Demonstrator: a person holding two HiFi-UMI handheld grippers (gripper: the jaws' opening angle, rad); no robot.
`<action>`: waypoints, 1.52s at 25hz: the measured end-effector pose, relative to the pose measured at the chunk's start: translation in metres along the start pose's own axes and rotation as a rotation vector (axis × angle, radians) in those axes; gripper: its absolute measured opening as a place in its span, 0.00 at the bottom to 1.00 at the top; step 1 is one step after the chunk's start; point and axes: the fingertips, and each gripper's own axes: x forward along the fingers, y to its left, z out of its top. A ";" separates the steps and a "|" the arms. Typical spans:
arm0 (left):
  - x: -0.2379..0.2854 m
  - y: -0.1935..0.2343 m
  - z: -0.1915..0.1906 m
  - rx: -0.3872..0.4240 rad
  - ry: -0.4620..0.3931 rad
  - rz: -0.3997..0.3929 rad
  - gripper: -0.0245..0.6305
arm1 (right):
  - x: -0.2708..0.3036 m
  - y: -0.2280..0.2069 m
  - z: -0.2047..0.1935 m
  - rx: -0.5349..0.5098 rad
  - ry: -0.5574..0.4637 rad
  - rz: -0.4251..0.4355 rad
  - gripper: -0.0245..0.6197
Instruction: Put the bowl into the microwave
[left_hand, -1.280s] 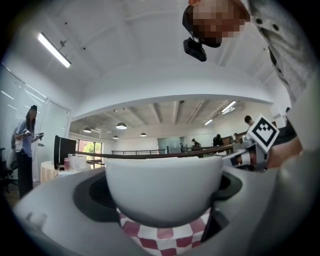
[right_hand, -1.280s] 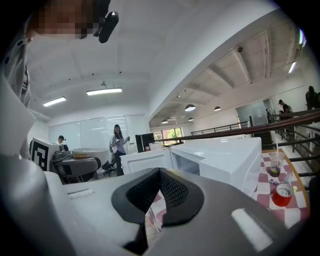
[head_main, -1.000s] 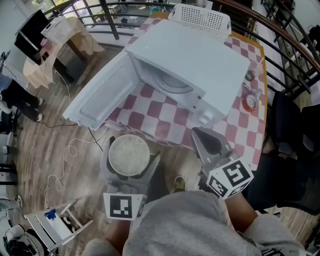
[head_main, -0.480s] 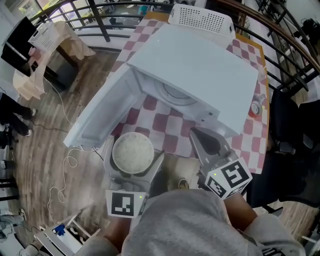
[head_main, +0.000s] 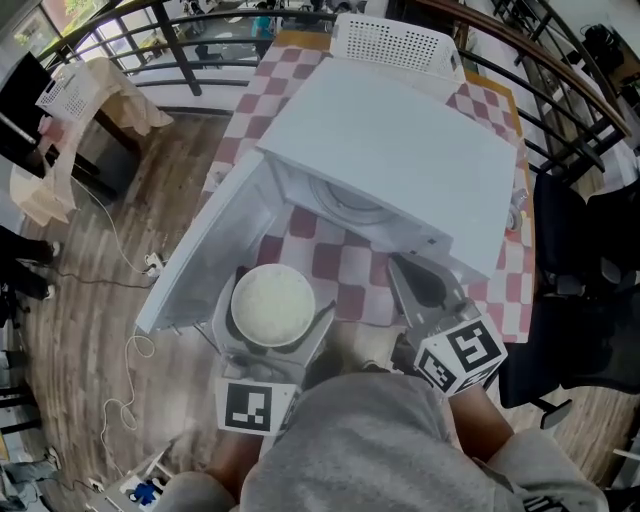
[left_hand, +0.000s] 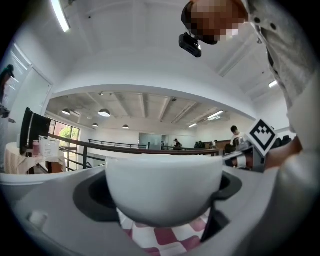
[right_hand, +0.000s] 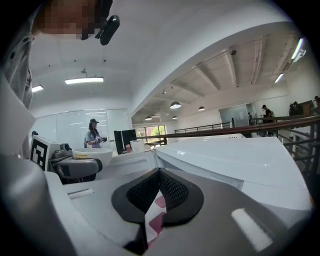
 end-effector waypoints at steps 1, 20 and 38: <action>0.002 0.002 0.000 -0.005 0.003 -0.012 0.84 | 0.002 0.000 0.001 0.002 -0.003 -0.010 0.03; 0.066 -0.009 -0.039 0.011 0.058 -0.218 0.84 | -0.009 -0.001 -0.008 0.020 0.000 -0.160 0.03; 0.231 -0.020 -0.181 0.114 0.345 -0.250 0.84 | 0.023 -0.012 -0.041 0.062 0.056 -0.126 0.03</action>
